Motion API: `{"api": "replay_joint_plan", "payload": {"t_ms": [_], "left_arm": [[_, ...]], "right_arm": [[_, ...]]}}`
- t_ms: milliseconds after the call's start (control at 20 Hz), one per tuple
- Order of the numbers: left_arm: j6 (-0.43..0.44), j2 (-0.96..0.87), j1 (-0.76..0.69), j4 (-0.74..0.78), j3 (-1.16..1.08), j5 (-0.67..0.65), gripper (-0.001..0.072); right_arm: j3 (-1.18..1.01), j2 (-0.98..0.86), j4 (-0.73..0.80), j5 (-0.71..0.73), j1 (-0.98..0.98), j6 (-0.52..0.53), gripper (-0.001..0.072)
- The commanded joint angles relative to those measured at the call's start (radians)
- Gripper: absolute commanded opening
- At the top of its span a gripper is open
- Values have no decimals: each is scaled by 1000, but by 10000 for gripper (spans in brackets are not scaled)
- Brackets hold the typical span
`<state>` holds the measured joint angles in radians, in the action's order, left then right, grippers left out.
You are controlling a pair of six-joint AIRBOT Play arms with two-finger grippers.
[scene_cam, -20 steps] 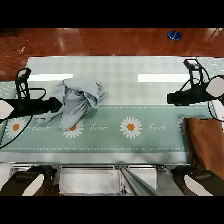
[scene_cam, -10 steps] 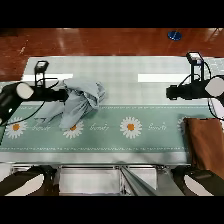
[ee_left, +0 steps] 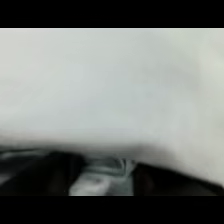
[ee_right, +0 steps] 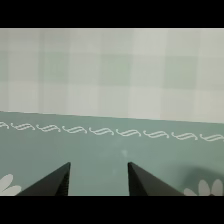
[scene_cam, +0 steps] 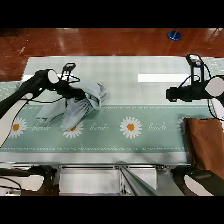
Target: Fold the shirts.
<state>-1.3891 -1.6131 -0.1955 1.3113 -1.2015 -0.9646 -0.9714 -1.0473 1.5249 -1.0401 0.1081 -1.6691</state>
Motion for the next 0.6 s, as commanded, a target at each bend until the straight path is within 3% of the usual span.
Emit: {"api": "replay_joint_plan", "payload": {"t_ms": [0,50,250,550], "left_arm": [[-14,-100,-10,-1,-88,-201,64],[-13,-107,-11,-1,-100,-223,23],[-13,-42,-9,-2,-193,-251,22],[-13,228,-8,-28,-417,-229,22]], "right_arm": [[0,-1,0,-3,1,-8,412],[0,-1,0,-3,1,-19,412],[0,12,-10,-35,1,-29,412],[0,154,-8,-45,1,-29,412]]}}
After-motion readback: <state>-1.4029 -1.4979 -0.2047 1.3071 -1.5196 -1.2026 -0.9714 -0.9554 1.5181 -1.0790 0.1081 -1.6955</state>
